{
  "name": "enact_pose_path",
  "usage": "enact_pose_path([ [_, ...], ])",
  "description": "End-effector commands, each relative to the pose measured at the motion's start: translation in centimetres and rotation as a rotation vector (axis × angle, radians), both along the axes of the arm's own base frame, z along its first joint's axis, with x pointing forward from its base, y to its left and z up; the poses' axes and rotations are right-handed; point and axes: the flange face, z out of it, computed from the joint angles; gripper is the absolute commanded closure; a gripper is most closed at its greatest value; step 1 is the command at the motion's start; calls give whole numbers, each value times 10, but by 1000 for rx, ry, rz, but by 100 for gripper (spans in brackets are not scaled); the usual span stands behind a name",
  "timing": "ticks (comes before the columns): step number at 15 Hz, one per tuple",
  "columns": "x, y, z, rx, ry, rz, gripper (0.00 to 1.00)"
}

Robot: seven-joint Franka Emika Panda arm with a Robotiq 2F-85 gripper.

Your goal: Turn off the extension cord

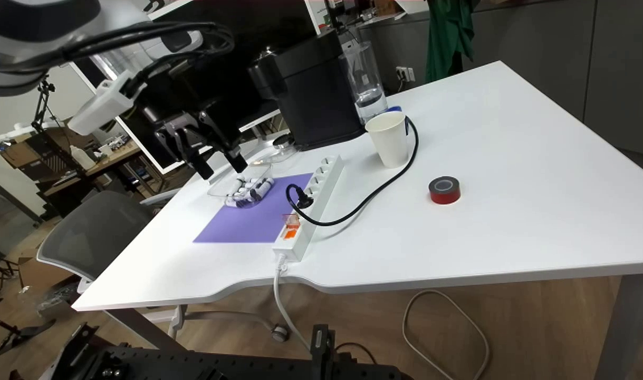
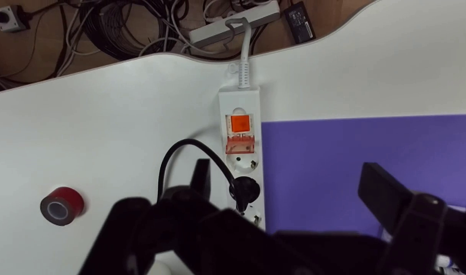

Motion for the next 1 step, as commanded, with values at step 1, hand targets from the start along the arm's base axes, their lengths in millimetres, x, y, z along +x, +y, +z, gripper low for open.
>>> enact_pose_path([
  [1,-5,1,5,-9,36,-85,0],
])
